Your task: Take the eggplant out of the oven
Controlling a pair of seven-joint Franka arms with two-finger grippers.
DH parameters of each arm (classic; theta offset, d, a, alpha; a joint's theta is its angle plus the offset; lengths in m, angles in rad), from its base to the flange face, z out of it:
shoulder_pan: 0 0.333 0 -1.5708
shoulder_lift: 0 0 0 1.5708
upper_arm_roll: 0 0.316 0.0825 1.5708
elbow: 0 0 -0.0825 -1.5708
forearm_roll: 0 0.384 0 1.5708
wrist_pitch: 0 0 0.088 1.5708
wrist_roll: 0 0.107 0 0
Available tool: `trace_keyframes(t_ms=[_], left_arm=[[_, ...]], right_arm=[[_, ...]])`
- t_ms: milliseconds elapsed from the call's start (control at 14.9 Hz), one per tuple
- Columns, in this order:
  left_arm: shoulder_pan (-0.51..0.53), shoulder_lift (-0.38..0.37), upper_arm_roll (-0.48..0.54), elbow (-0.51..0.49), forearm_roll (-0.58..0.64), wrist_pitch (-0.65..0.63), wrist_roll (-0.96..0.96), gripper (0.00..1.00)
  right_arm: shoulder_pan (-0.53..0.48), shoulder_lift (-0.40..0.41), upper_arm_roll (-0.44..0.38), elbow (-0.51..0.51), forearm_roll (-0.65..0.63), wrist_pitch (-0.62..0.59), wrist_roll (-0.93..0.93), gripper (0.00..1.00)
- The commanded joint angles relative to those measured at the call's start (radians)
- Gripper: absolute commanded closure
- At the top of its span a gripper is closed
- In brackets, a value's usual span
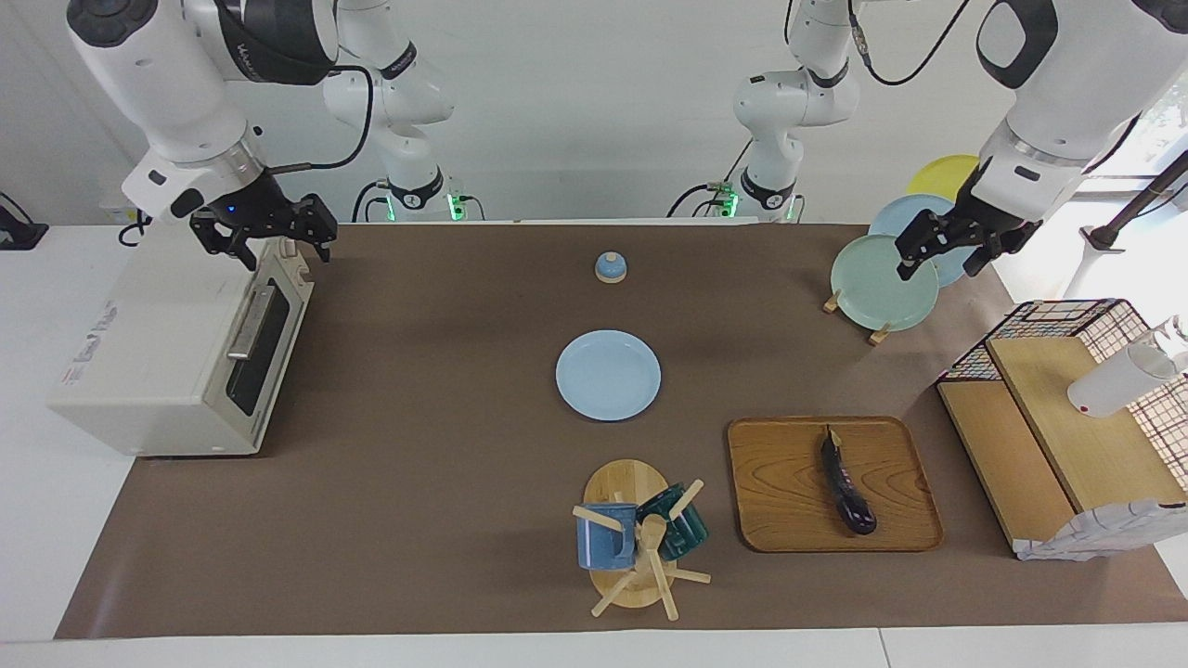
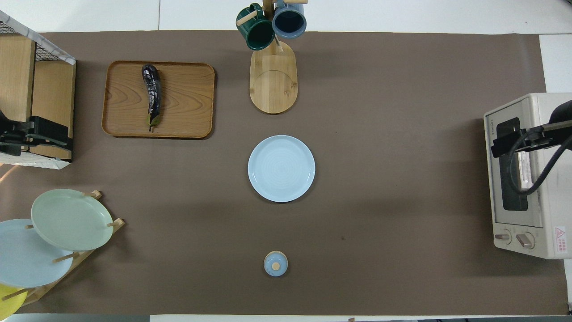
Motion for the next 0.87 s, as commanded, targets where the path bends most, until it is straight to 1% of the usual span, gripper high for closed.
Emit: trace_keyframes(t_ms=[0, 134, 268, 335, 804], left_arm=[[-0.003, -0.072, 0.003, -0.122, 0.012, 0.052, -0.009, 0.00], [-0.002, -0.063, 0.003, -0.098, 0.011, 0.049, -0.009, 0.00], [0.030, -0.051, -0.006, -0.043, 0.002, -0.005, -0.007, 0.00], [0.029, -0.043, -0.006, -0.030, 0.000, -0.018, -0.006, 0.00], [0.032, -0.043, -0.009, -0.036, 0.000, -0.010, 0.002, 0.00]], right_arm=[[-0.009, -0.009, 0.007, -0.001, 0.024, -0.012, 0.016, 0.00], [-0.008, -0.009, 0.007, -0.001, 0.024, -0.012, 0.016, 0.00], [-0.008, -0.011, 0.005, -0.004, 0.024, -0.019, 0.013, 0.00], [-0.011, -0.011, 0.007, -0.004, 0.024, -0.016, 0.013, 0.00], [-0.016, -0.011, 0.005, -0.006, 0.024, -0.015, 0.014, 0.00]])
